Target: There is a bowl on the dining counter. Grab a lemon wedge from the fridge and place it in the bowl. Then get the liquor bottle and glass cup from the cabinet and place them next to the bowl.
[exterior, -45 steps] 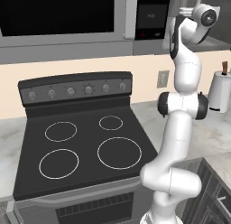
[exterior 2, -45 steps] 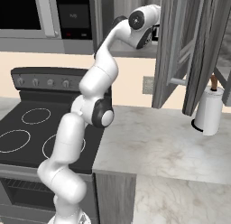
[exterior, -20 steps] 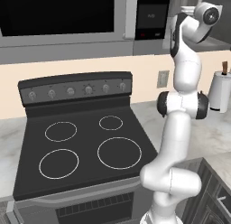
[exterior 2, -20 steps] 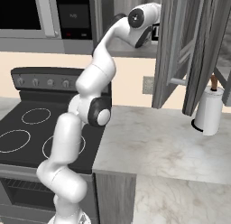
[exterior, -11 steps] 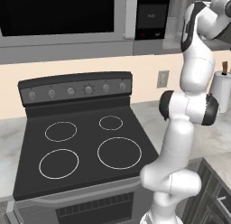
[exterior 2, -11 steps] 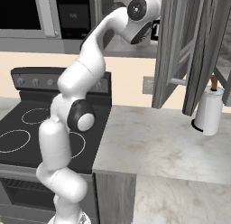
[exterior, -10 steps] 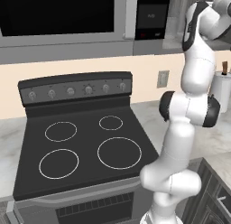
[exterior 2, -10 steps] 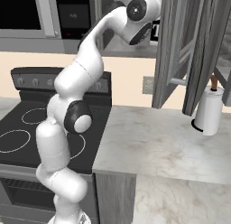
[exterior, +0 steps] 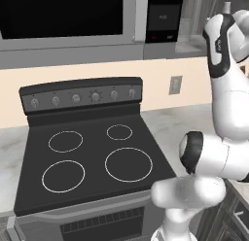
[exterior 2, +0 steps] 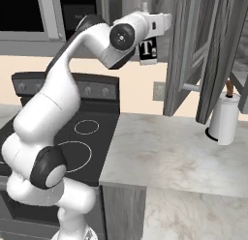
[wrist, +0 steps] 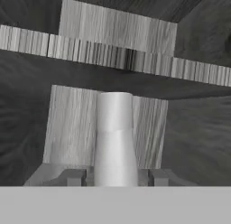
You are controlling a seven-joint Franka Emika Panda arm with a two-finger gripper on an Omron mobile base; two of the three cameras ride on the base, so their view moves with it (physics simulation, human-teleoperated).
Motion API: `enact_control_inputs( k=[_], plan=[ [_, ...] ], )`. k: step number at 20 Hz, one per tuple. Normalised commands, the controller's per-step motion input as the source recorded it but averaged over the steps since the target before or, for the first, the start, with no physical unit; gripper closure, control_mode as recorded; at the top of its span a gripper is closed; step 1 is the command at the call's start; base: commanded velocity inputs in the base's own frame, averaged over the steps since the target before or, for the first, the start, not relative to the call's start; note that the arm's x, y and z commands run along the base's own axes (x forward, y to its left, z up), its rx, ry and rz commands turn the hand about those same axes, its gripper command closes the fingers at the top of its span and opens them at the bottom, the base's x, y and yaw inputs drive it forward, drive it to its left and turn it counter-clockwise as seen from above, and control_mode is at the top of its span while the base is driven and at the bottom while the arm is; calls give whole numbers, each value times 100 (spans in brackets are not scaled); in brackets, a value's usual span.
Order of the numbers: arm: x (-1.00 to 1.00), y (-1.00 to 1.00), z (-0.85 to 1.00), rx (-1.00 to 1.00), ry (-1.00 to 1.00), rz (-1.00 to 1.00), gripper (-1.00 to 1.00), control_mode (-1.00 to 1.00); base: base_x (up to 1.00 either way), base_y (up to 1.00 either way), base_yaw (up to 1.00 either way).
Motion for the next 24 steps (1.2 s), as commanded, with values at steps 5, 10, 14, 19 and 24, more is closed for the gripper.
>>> enact_control_inputs(
  k=[5,10,14,19,24],
  plan=[
    [-98,82,-11,-11,-1,16,100,-100,0,0,0],
    [-100,50,0,-6,-3,16,100,-100,0,0,0],
    [-100,54,-4,-8,-2,14,100,-100,0,0,0],
    [-100,66,-26,-13,-1,20,100,-100,0,0,0],
    [-100,51,-23,-8,-8,19,100,-100,0,0,0]
  ],
)
